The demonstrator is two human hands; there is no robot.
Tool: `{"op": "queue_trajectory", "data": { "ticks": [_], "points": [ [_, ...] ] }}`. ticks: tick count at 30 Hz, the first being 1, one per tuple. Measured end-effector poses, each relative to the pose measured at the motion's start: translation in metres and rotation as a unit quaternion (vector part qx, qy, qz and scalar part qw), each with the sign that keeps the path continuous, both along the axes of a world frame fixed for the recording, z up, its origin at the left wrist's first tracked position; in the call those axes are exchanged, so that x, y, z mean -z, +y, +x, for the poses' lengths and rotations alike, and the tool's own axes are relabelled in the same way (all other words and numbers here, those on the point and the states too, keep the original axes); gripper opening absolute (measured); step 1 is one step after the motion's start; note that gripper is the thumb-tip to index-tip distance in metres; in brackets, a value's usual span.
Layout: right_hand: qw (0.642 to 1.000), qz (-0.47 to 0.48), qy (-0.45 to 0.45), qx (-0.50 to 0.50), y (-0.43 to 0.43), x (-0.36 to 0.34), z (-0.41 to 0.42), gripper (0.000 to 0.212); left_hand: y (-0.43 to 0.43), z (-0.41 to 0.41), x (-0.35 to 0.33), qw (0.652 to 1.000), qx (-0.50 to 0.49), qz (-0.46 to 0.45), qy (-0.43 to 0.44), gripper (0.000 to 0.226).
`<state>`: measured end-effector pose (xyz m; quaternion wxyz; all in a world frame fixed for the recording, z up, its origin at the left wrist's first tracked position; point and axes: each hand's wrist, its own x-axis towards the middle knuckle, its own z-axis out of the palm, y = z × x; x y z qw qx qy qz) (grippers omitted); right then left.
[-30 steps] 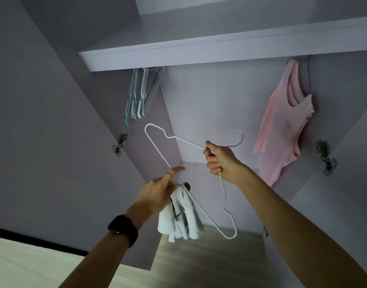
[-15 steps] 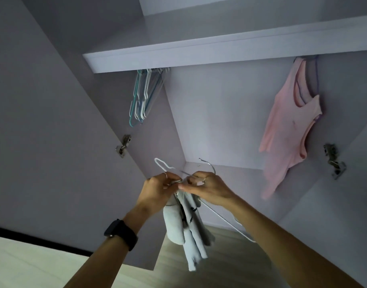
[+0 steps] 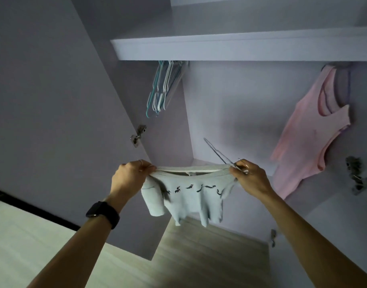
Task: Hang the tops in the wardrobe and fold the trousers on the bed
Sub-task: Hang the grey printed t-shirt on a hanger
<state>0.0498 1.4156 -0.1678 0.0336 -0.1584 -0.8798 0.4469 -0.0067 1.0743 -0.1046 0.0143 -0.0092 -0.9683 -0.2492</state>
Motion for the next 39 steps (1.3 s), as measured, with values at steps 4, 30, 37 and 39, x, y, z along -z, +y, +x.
{"op": "queue_trajectory", "data": {
  "ticks": [4, 30, 37, 39],
  "points": [
    [1.0, -0.003, -0.028, 0.005, -0.013, 0.007, -0.002, 0.013, 0.016, -0.008, -0.012, 0.993, -0.003, 0.114, 0.007, 0.004],
    [0.682, -0.6, 0.32, 0.268, -0.043, -0.233, -0.009, 0.025, 0.096, -0.034, -0.13, 0.972, 0.223, 0.053, 0.049, 0.004],
    [0.677, -0.591, 0.345, 0.269, -0.041, -0.239, -0.003, 0.027, 0.107, -0.029, -0.139, 0.974, 0.21, 0.071, 0.052, 0.006],
    [0.675, -0.593, 0.349, 0.267, -0.037, -0.241, 0.001, 0.028, 0.11, -0.027, -0.14, 0.974, 0.201, 0.091, 0.051, 0.007]
  ]
}}
